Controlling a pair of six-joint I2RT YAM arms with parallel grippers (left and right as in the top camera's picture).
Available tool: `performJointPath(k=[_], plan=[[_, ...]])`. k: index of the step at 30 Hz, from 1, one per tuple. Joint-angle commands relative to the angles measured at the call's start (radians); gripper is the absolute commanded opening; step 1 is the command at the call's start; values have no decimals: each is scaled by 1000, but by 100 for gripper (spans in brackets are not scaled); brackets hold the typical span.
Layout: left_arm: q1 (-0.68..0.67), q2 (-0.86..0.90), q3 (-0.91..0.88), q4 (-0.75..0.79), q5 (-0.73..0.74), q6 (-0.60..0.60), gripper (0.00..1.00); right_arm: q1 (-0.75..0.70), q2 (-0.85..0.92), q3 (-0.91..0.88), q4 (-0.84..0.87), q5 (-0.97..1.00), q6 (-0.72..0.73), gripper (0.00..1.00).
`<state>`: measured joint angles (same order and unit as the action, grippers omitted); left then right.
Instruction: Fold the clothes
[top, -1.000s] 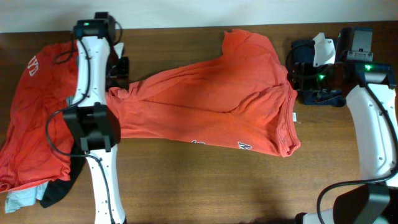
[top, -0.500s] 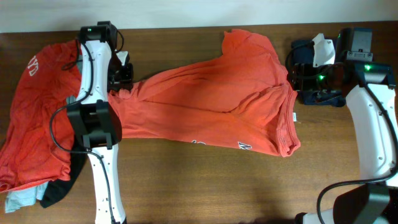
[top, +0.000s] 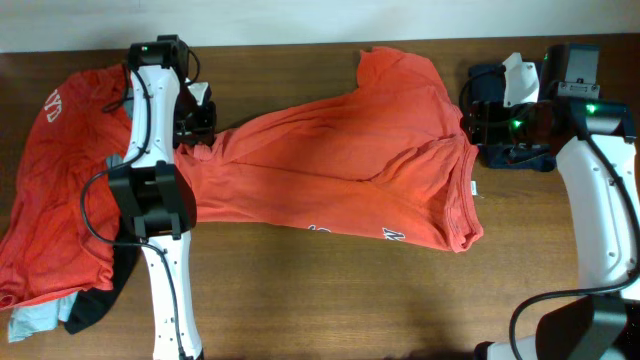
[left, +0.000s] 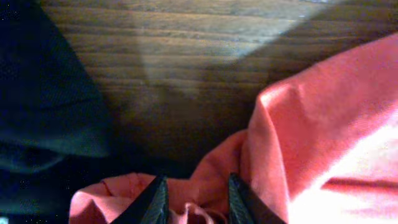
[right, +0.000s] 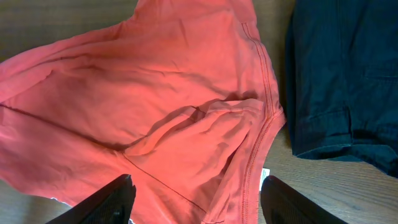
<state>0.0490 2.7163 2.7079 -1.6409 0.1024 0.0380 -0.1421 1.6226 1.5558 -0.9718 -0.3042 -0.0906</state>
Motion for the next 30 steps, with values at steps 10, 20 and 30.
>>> performJointPath(k=[10,20,30], plan=[[-8,3,44,-48,175,20,30,6,7,-4,2,13,-11,70],[-81,3,43,-48,171,19,29,6,7,-4,3,29,-11,72],[-147,3,42,-48,-20,19,30,5,7,-4,5,58,-22,75]])
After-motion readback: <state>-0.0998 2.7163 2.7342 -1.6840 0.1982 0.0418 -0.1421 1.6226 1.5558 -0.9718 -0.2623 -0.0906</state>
